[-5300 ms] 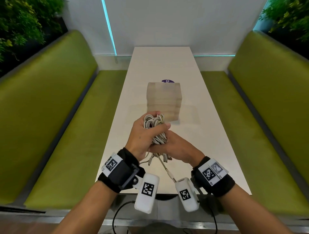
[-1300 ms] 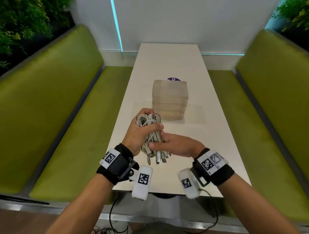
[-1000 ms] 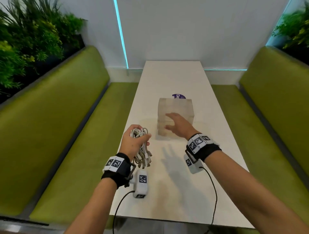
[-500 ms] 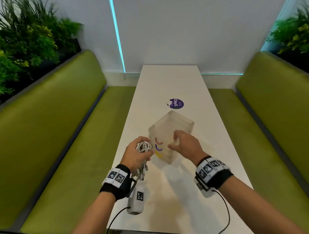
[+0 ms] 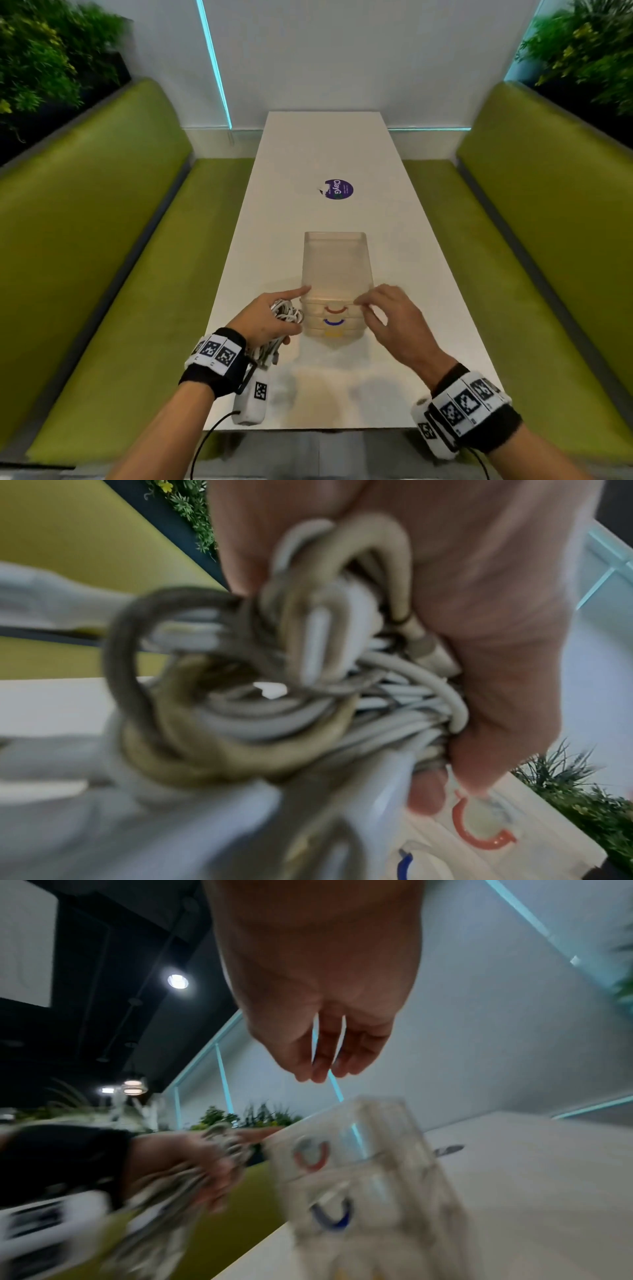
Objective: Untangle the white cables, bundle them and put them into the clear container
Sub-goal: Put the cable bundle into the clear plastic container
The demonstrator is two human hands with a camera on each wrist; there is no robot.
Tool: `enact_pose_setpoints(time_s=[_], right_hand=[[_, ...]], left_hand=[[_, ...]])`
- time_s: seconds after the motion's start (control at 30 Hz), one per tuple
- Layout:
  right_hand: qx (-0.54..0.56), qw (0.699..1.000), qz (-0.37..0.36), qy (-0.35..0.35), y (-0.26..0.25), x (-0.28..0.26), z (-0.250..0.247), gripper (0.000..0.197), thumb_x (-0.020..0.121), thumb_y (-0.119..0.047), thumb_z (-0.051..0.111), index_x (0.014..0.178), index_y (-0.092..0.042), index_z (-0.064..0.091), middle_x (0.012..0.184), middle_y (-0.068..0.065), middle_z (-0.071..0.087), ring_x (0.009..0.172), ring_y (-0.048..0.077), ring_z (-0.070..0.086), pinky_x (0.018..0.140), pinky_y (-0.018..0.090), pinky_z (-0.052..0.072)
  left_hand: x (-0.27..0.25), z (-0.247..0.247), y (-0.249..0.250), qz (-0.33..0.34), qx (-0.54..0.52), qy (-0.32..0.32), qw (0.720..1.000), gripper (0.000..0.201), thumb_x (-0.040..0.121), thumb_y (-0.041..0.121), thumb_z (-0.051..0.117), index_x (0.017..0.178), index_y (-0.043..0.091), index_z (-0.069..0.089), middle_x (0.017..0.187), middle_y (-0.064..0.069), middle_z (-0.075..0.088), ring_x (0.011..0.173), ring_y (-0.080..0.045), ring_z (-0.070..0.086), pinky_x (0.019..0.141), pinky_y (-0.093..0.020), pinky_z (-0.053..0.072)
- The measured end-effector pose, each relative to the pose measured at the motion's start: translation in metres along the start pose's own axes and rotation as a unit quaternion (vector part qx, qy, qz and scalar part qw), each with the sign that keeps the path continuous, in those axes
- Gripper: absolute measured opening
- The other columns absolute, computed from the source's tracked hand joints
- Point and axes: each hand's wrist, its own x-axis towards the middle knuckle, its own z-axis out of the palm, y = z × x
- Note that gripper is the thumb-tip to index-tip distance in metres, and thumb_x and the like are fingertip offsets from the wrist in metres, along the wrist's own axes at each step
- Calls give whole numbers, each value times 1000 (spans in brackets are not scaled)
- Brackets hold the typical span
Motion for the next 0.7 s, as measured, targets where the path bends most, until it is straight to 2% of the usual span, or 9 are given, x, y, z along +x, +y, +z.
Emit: enact_pose_setpoints(time_s=[0.03, 0.1, 0.13, 0.17, 0.27, 0.4, 0.5, 0.6, 0.7], right_hand=[[-2, 999, 16, -51, -6, -9, 10, 21, 89, -16, 57, 106, -21, 68, 103, -6, 63, 96, 14, 56, 82, 23, 44], [-43, 967, 86, -236, -11, -19, 36, 35, 92, -17, 49, 125, -22, 58, 115, 2, 61, 104, 23, 57, 85, 31, 45], [-76, 945, 104, -301, -8, -19, 49, 43, 92, -16, 45, 135, -22, 49, 121, 6, 59, 108, 27, 56, 86, 33, 46], [-102, 932, 113, -330, -4, -17, 60, 49, 92, -15, 43, 141, -22, 41, 125, 10, 56, 111, 30, 55, 87, 36, 46], [-134, 920, 141, -340, 4, -12, 82, 57, 93, -12, 39, 147, -21, 25, 131, 14, 51, 115, 33, 51, 89, 40, 46], [-147, 917, 150, -339, 8, -16, 94, 58, 92, -11, 40, 147, -18, 24, 135, 15, 48, 117, 34, 49, 92, 42, 46], [-113, 928, 152, -320, 5, -16, 87, 55, 91, -13, 43, 145, -17, 33, 131, 12, 51, 117, 31, 51, 92, 39, 46], [-128, 913, 148, -357, -7, -31, 77, 40, 91, -13, 44, 131, -12, 52, 126, 12, 56, 115, 31, 53, 89, 34, 44], [-182, 914, 106, -346, -24, -53, 69, 25, 91, -11, 43, 103, -5, 64, 106, 15, 64, 85, 29, 55, 68, 32, 40]], left_hand=[[0, 0, 0, 4, -2, 2, 1000, 71, 76, 1, 72, 123, 51, 56, 77, -4, 68, 60, -21, 64, 67, -41, 57], [2, 1, 0, 12, -6, 5, 1000, 69, 76, -1, 71, 120, 51, 56, 74, -3, 67, 59, -21, 62, 67, -35, 55], [2, 1, 0, 14, -6, 5, 1000, 69, 76, -1, 71, 119, 51, 57, 74, -3, 66, 58, -21, 62, 67, -34, 54], [3, 1, 0, 14, -4, 6, 1000, 69, 76, -1, 72, 119, 50, 58, 74, -3, 66, 58, -21, 62, 67, -33, 54], [2, 0, 2, 7, 20, 14, 1000, 67, 75, 0, 72, 120, 48, 59, 72, -3, 67, 58, -20, 63, 68, -31, 54], [1, 2, 5, -1, 40, 27, 999, 65, 74, 4, 72, 119, 49, 60, 73, -2, 67, 58, -19, 64, 71, -31, 54], [1, 4, 7, -10, 50, 41, 998, 65, 73, 5, 72, 120, 48, 60, 75, 1, 68, 57, -17, 64, 71, -31, 55], [2, 5, 9, -14, 54, 49, 997, 64, 74, 4, 71, 121, 46, 61, 73, 4, 68, 56, -17, 64, 68, -29, 54], [2, 7, 9, -19, 54, 48, 997, 64, 74, 3, 71, 122, 44, 60, 75, 4, 69, 56, -17, 64, 68, -30, 55]])
